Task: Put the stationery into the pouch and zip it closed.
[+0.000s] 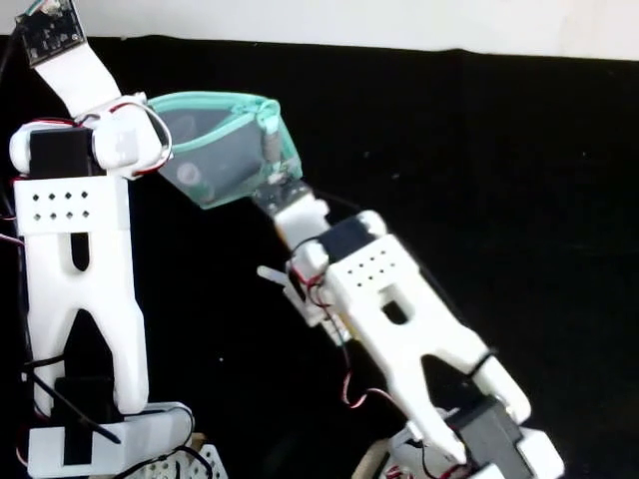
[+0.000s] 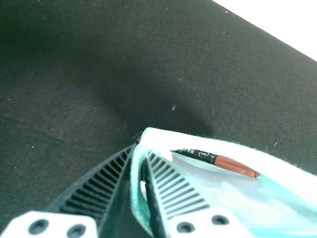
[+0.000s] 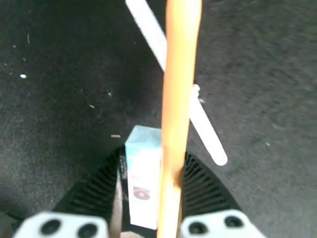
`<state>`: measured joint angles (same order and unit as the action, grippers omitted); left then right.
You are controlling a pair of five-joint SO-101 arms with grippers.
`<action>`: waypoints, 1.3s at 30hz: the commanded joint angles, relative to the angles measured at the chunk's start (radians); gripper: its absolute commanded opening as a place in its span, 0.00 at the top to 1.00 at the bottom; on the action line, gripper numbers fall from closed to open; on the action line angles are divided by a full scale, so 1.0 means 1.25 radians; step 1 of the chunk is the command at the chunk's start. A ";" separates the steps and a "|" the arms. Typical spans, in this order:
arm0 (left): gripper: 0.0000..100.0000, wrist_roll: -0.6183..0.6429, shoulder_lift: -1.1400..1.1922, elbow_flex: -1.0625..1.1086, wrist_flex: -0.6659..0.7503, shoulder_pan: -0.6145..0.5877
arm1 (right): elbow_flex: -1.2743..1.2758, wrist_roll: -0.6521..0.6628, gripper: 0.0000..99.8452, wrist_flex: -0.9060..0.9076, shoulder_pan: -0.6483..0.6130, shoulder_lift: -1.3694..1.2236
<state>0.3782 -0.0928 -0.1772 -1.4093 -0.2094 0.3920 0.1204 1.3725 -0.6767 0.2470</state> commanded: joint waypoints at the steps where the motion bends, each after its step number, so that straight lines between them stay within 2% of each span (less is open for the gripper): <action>1: 0.99 -0.002 0.009 0.010 0.010 -0.007 | -0.102 -0.005 0.99 0.037 0.029 0.073; 9: 0.99 -0.002 0.009 0.012 0.010 -0.003 | -0.422 -0.005 0.99 0.087 0.056 0.072; 18: 0.99 -0.001 0.009 0.012 0.010 -0.002 | -0.791 -0.007 0.99 0.087 0.051 -0.078; 22: 0.99 -0.001 0.009 0.012 0.010 -0.002 | -0.961 -0.069 0.99 0.083 0.051 -0.153; 27: 0.99 -0.001 0.009 0.012 0.010 -0.002 | -1.206 -0.107 0.99 0.077 0.006 -0.272; 34: 0.99 -0.001 0.010 0.012 0.010 -0.002 | -1.556 -0.103 0.99 0.075 -0.083 -0.441; 39: 0.99 -0.001 0.010 0.012 0.010 -0.003 | -1.733 -0.102 0.99 0.053 -0.091 -0.559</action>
<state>0.3798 -0.0928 -0.1772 -1.4093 -0.2094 -1.6226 -0.0008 1.4768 -0.7810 -0.4081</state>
